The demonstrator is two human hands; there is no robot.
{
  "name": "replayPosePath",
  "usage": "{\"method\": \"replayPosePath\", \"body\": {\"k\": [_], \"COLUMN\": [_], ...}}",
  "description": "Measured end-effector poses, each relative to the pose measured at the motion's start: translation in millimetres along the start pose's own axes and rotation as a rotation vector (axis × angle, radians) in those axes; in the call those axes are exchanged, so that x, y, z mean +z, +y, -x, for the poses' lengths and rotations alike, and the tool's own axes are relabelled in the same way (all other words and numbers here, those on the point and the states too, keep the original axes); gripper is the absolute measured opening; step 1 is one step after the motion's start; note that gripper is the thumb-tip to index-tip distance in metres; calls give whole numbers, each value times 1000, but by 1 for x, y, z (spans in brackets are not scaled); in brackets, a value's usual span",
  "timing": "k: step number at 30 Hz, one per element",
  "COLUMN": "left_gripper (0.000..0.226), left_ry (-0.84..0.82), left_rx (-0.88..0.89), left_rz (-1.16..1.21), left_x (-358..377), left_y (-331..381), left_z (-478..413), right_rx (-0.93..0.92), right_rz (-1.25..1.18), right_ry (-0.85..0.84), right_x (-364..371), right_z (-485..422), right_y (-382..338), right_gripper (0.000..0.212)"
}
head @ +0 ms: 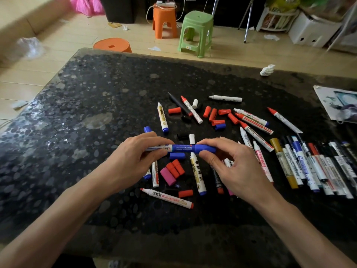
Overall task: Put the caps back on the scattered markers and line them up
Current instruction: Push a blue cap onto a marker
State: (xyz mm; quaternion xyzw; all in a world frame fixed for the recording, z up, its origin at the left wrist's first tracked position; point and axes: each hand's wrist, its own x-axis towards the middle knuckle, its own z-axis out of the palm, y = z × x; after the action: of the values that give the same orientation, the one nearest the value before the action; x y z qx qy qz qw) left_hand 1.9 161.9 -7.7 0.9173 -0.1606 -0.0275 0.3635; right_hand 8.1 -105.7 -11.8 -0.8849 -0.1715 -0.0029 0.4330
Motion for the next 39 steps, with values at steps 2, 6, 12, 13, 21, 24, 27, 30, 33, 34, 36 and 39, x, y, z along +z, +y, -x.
{"method": "replayPosePath", "body": {"k": [2, 6, 12, 13, 21, 24, 27, 30, 33, 34, 36, 39], "left_gripper": [29, 25, 32, 31, 12, 9, 6, 6, 9, 10, 10, 9], "left_ry": [0, -67, -250, -251, -152, -110, -78, -58, -36, -29, -22, -24], "left_rx": [15, 11, 31, 20, -232, -312, -345, -305, -264, -257, -250, -238], "left_rz": [7, 15, -5, -7, -184, -167, -117, -66, -19, -12, -6, 5], "left_x": [0, 0, 13, 13, -10, -14, -15, -15, -13, -13, -13, -12], "left_y": [0, -2, 9, 8, -19, -22, -22, -19, -14, -13, -13, -14], "left_z": [0, -1, 5, 5, 6, 6, 7, 7, 5, 4, 3, 2], "right_rx": [-8, 7, 17, 32, 299, 289, 331, 290, 271, 272, 273, 272], "right_rz": [9, 1, 17, 6, 217, 414, 465, 539, 643, 665, 668, 688], "right_ry": [3, -72, -168, -183, 20, 65, 78, 137, 204, 202, 178, 117], "right_x": [1, 3, 9, 9, 3, 18, 28, 26, 12, 9, 5, -1], "right_z": [1, 3, 6, 6, -8, -11, -18, -38, -65, -73, -83, -94], "right_y": [-1, -3, -10, -10, 25, 26, 21, 31, 55, 62, 73, 81], "right_gripper": [37, 35, 19, 20, 24, 33, 48, 40, 32, 31, 28, 26]}}
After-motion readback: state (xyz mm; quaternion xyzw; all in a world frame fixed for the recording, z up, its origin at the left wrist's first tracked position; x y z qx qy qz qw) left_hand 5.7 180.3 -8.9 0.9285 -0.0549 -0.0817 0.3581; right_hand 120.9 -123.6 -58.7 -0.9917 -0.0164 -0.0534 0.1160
